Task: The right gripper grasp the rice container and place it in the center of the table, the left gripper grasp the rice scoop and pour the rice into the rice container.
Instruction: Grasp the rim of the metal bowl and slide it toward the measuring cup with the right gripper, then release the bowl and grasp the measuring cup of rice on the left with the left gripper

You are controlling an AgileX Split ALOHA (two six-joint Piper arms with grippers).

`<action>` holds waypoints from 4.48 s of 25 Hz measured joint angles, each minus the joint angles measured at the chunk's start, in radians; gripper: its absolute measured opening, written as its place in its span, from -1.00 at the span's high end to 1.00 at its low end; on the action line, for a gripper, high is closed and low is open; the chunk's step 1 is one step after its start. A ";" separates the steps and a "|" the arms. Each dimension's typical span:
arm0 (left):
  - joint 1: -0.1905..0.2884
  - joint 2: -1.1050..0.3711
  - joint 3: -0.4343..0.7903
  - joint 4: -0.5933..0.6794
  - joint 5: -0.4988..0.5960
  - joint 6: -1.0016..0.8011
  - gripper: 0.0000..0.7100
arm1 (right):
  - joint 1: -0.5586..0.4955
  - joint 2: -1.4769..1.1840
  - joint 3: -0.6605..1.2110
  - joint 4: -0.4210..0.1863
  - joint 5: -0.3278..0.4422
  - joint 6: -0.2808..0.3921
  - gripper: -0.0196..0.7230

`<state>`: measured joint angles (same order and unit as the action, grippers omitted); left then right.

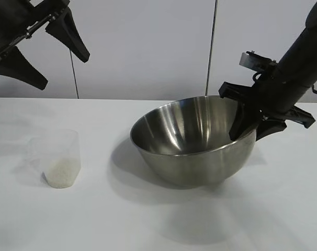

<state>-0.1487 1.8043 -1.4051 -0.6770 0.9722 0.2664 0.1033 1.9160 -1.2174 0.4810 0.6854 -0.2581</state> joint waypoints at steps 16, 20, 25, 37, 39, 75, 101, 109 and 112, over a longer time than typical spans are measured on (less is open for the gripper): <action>0.000 0.000 0.000 0.001 0.000 0.000 -0.85 | 0.000 -0.022 -0.020 -0.086 0.055 0.002 0.39; 0.000 0.000 0.000 0.001 0.000 0.000 -0.85 | 0.000 -0.022 -0.020 -0.080 0.056 0.003 0.39; 0.000 0.000 0.000 0.001 0.000 0.000 -0.85 | -0.014 -0.022 -0.020 0.007 0.058 -0.019 0.39; 0.000 0.000 0.000 0.001 -0.001 0.000 -0.85 | 0.014 0.015 -0.020 0.168 0.057 -0.129 0.39; 0.000 0.000 0.000 0.001 -0.004 0.001 -0.85 | 0.043 0.037 -0.020 0.171 0.044 -0.132 0.39; 0.000 0.000 0.000 0.001 -0.015 0.001 -0.85 | 0.099 0.024 -0.315 -0.097 0.274 0.025 -0.89; 0.000 0.000 0.000 0.001 -0.017 0.001 -0.85 | -0.328 -0.245 -0.423 -0.241 0.546 0.056 -0.79; 0.000 0.000 0.000 0.001 -0.020 0.001 -0.85 | -0.328 -0.705 -0.193 -0.203 0.551 0.048 -0.78; 0.000 0.000 0.000 0.000 -0.020 0.001 -0.85 | -0.328 -0.901 -0.115 -0.204 0.550 0.048 -0.78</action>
<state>-0.1487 1.8043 -1.4051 -0.6769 0.9527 0.2679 -0.2251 1.0146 -1.3321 0.2775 1.2350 -0.2098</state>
